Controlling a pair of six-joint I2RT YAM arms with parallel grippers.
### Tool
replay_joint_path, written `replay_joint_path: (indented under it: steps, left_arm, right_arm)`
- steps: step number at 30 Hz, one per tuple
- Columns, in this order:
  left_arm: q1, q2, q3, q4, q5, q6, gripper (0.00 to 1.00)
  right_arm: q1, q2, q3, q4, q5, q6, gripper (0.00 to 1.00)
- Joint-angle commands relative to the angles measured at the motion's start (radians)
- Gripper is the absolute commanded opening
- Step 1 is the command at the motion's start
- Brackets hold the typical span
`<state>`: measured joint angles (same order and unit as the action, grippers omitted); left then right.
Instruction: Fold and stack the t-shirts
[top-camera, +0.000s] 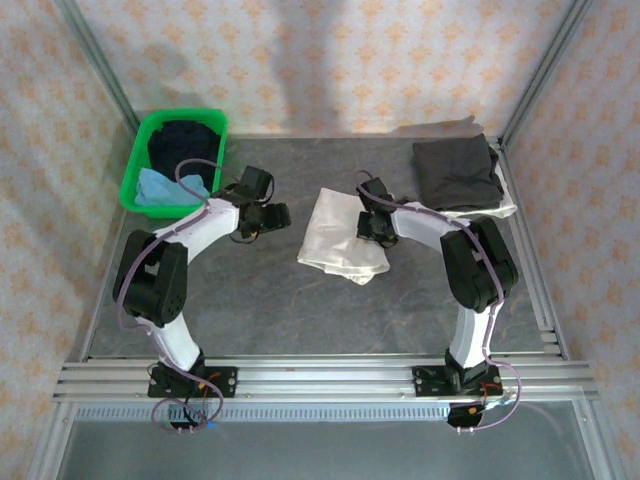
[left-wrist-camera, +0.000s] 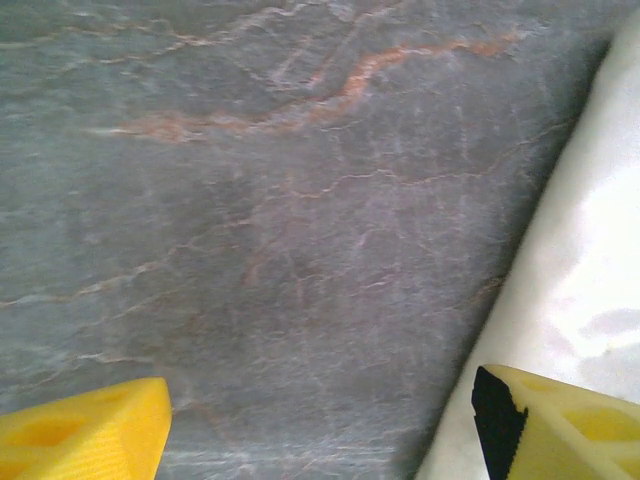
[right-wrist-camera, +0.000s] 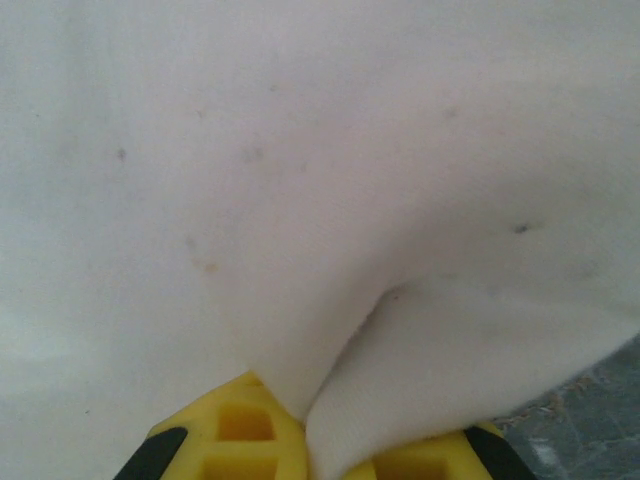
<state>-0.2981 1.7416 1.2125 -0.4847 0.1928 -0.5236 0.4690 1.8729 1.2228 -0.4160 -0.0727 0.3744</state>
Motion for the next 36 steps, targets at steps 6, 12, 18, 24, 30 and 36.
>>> replay_joint_path:
  steps: [6,12,18,24,30,36]
  left_arm:
    - [0.023,-0.066,-0.041,-0.071,-0.096,0.023,0.81]
    - [0.037,-0.086,-0.051,-0.077,-0.094,0.029,0.80]
    - [0.054,-0.111,-0.059,-0.083,-0.095,0.037,0.81]
    - [0.073,-0.125,-0.075,-0.080,-0.088,0.046,0.80]
    - [0.077,-0.130,-0.085,-0.078,-0.084,0.053,0.80]
    - [0.080,-0.122,-0.085,-0.092,-0.088,0.065,0.80]
  right_arm:
    - [-0.017,-0.024,0.048,-0.095,0.022,-0.075,0.00]
    - [-0.019,-0.043,0.137,-0.173,0.064,-0.135,0.00]
    - [-0.026,-0.015,0.273,-0.292,0.127,-0.232,0.00]
    - [-0.032,0.046,0.291,-0.287,0.136,-0.252,0.00]
    - [-0.051,0.152,0.356,-0.351,0.146,-0.215,0.00]
    - [-0.055,0.155,0.358,-0.374,0.128,-0.172,0.39]
